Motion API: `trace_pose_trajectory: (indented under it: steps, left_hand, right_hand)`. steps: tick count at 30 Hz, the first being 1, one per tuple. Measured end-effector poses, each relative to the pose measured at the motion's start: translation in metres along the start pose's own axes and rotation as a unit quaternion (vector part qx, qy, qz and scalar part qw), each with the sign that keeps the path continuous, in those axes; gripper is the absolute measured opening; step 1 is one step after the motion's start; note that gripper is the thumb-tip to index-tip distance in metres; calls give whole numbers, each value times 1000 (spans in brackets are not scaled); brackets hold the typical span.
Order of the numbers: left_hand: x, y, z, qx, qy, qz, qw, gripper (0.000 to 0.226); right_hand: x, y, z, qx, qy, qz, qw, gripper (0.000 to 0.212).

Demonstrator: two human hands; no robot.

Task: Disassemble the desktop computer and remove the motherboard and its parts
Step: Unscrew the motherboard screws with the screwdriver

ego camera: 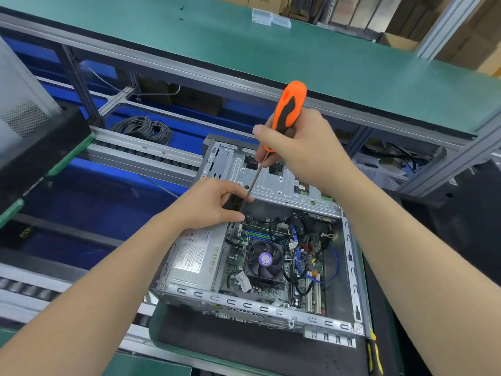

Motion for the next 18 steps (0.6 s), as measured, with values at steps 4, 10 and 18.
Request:
trace_pose_trajectory:
  steps: [4,10,18]
  left_hand:
    - [-4,1,-8,-57,-44,-8,997,37]
    - [-17,-9,-30,-154,-68,24,985,36]
    - [-19,-12,-26,-124,-10,95,988,22]
  right_hand:
    - [-1,-9,21,-19,15,10,1000,30]
    - [3,-13,56,-35,52,21,998,31]
    - [12,-10,82,-68,84,19,994,28]
Point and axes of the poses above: each hand's wrist, its own x-axis away from the middle knuckle, its own z-axis out of the back of the hand, y = z × x, the point moved 9 cm from there along -x, towards the middle knuckle, and after that the axes turned 1 degree about -y, right-handed, at the moved point
